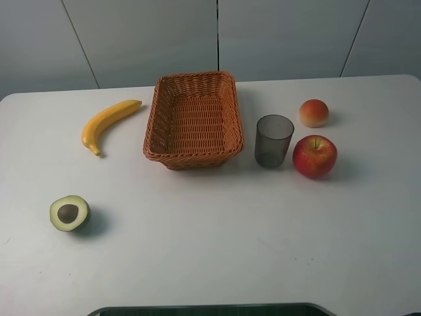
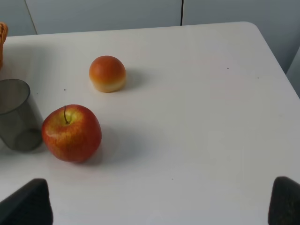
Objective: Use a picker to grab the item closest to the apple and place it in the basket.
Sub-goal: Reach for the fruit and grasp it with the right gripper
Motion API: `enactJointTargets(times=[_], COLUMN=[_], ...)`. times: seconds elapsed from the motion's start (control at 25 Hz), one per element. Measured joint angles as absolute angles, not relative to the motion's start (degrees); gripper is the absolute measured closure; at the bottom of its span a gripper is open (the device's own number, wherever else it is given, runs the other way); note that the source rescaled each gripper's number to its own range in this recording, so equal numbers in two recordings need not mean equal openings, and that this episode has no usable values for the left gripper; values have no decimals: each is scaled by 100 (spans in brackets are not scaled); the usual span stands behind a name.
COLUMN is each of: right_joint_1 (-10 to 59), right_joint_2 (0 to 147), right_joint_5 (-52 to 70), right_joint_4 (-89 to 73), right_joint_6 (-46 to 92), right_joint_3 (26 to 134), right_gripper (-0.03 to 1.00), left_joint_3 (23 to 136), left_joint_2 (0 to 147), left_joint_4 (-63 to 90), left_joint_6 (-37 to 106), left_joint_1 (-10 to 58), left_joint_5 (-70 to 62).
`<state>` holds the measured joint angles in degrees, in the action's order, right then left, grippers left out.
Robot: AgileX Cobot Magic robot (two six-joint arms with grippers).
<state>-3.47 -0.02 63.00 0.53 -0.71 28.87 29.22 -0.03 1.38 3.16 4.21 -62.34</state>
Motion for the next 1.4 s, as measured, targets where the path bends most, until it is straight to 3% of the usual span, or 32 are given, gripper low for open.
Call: enactJointTargets(times=[1.4], right_joint_1=[-347], right_joint_2=[-2], right_joint_5=[6300], right_joint_4=[53], right_joint_6=[-71], right_joint_3=[2887], right_gripper=[-3], left_joint_3=[2922], left_joint_2=[-3], left_joint_4=[138], left_joint_6=[316], left_joint_1=[421], left_joint_5=[-6234])
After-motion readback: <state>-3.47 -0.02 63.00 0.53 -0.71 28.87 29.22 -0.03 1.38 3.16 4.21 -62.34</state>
